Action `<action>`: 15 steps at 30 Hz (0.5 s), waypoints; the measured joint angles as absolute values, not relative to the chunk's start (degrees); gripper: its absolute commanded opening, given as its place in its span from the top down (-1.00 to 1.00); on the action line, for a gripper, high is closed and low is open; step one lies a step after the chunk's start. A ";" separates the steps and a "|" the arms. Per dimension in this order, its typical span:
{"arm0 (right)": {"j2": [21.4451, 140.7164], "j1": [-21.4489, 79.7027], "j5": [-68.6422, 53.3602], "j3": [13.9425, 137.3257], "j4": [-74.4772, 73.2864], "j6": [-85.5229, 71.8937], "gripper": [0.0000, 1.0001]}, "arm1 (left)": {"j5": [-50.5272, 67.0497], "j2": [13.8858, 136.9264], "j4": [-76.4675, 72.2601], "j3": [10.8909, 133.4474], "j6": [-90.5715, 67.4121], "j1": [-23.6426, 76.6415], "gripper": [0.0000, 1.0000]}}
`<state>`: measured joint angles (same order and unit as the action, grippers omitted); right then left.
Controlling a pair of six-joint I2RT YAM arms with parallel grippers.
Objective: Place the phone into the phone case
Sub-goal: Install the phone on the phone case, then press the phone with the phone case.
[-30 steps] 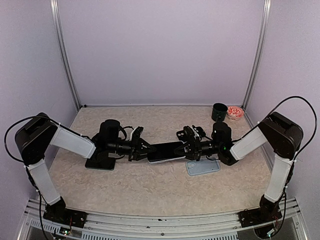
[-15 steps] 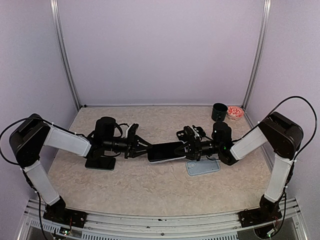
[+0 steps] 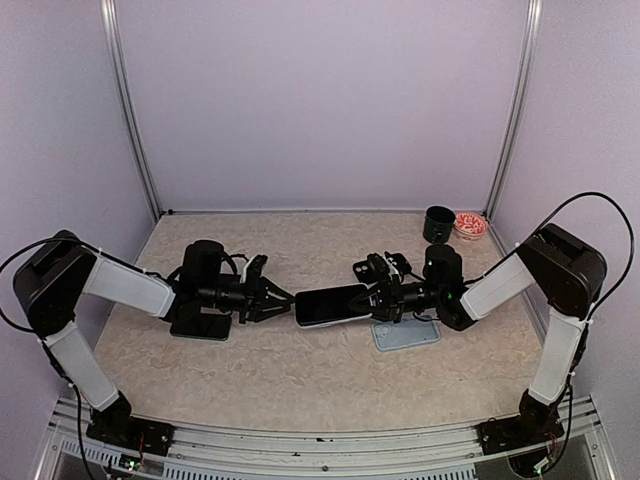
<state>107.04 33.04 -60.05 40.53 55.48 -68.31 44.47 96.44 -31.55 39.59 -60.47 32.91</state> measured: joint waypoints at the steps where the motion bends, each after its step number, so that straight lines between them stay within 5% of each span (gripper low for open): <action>1: 107.04 33.04 -60.05 40.56 55.48 -68.27 0.76 | 44.51 96.36 -31.64 39.40 -60.40 32.84 0.42; 15: 107.04 32.88 -60.64 40.53 57.47 -69.73 0.76 | 46.35 96.62 -44.88 37.10 -64.79 33.30 0.29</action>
